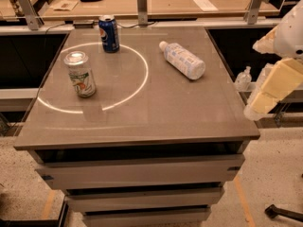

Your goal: Place blue plastic bottle upright

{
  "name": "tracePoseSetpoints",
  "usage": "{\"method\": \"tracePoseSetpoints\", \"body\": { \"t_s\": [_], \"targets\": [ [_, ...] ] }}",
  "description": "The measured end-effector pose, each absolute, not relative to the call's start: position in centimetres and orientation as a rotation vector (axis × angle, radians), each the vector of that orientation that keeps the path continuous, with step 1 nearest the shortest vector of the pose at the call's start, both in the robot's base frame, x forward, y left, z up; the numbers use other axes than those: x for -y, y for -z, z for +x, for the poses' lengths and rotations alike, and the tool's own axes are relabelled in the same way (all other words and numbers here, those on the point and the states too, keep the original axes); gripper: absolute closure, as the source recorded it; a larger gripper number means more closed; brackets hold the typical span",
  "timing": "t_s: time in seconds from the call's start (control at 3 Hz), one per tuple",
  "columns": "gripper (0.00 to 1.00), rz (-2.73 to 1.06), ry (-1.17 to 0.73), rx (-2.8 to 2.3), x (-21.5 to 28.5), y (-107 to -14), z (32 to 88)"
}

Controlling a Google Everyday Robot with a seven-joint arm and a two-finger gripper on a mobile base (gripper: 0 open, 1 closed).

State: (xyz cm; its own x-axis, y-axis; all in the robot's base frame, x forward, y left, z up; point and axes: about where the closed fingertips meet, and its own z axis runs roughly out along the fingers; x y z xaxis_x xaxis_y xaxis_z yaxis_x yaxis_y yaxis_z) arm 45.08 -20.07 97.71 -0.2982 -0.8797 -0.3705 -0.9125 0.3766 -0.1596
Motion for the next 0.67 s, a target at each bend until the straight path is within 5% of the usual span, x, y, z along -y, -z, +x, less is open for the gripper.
{"method": "tracePoseSetpoints", "body": {
  "t_s": [0.67],
  "targets": [
    [0.00, -1.398, -0.125, -2.310, 19.9, -97.0, 49.0]
  ]
}}
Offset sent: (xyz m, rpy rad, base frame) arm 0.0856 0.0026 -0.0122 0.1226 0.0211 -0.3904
